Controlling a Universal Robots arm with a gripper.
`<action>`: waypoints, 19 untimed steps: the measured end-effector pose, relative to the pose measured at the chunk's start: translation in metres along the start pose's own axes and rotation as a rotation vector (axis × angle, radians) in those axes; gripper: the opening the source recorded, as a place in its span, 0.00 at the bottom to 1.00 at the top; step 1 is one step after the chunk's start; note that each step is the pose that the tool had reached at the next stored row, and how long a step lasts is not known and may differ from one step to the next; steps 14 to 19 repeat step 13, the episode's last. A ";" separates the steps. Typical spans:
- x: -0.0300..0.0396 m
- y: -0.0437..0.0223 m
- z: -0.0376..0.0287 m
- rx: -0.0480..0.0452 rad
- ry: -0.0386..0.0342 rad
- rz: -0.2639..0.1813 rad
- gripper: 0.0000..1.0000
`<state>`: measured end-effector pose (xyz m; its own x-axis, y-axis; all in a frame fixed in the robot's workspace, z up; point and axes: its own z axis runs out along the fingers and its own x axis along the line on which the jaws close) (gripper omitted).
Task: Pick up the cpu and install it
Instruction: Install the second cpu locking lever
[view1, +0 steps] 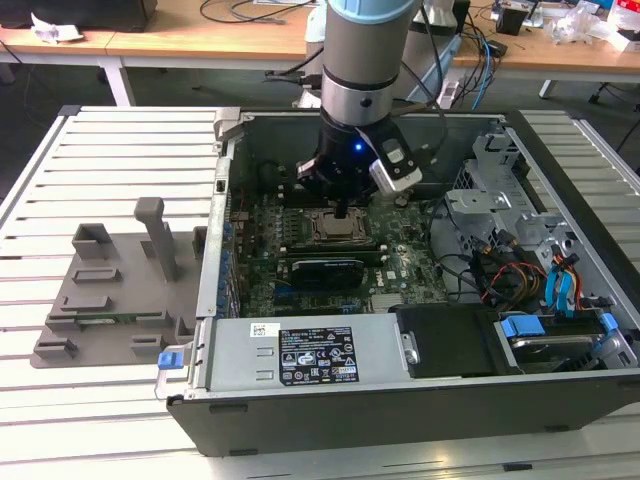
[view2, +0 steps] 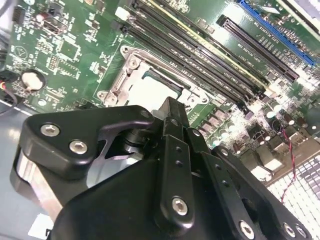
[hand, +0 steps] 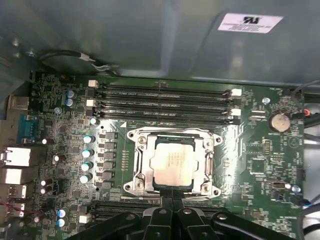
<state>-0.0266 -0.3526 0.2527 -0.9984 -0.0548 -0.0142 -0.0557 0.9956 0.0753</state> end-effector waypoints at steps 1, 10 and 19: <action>-0.0013 0.0012 -0.0030 0.0039 0.0003 0.000 0.11; -0.0054 0.0093 -0.0215 0.0102 0.0007 0.000 0.11; -0.0054 0.0093 -0.0216 0.0092 0.0006 0.000 0.11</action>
